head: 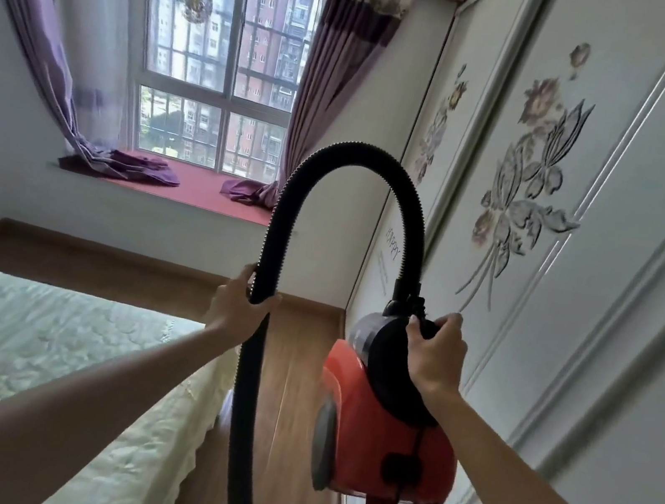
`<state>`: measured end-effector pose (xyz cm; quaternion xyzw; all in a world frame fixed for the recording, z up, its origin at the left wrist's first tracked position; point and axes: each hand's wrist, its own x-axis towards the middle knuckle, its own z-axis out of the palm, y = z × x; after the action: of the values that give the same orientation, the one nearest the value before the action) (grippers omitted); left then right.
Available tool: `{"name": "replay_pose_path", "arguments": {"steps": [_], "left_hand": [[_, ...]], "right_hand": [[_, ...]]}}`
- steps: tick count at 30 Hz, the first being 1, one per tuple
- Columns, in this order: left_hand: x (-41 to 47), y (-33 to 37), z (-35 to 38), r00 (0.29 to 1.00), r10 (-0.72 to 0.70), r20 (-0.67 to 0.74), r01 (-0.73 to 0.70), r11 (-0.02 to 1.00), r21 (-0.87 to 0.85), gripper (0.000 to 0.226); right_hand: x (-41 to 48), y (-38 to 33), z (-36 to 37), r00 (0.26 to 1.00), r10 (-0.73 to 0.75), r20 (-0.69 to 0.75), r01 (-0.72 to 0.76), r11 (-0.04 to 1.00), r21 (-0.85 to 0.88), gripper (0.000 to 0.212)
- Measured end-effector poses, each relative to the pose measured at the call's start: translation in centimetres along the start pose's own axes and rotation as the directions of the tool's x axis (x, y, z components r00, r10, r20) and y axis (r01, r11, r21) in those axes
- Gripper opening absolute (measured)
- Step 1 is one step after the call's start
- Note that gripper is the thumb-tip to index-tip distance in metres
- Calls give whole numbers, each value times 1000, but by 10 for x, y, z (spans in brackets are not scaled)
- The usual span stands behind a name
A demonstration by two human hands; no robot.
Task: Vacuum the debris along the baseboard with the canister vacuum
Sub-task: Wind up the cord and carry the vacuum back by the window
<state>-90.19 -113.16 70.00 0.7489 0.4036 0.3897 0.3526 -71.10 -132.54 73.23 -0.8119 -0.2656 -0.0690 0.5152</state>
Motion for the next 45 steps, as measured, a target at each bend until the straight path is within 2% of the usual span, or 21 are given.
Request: {"name": "replay_pose_path", "arguments": {"steps": [12,23,31,38,45], "left_hand": [[141,-24,62,999,33,27,-33,999,13,58],[261,-35,121,1000,11,4,-11,997,77,61],[366,-34,176,998,-27,-58,33,994,105,59],[424,-40,196,995,-29,-95,42,990,131,58],[483,-71,224,996,-70,-55,77,986,151,63]], "right_hand": [[125,10,90,999,26,-39,-25,999,29,32],[254,31,186,996,82,23,-84,994,77,31],[356,55,264,995,35,94,-44,995,88,31],[409,65,314,984,56,169,-76,991,111,33],[455,79,367,979,92,183,-112,988,106,33]]}}
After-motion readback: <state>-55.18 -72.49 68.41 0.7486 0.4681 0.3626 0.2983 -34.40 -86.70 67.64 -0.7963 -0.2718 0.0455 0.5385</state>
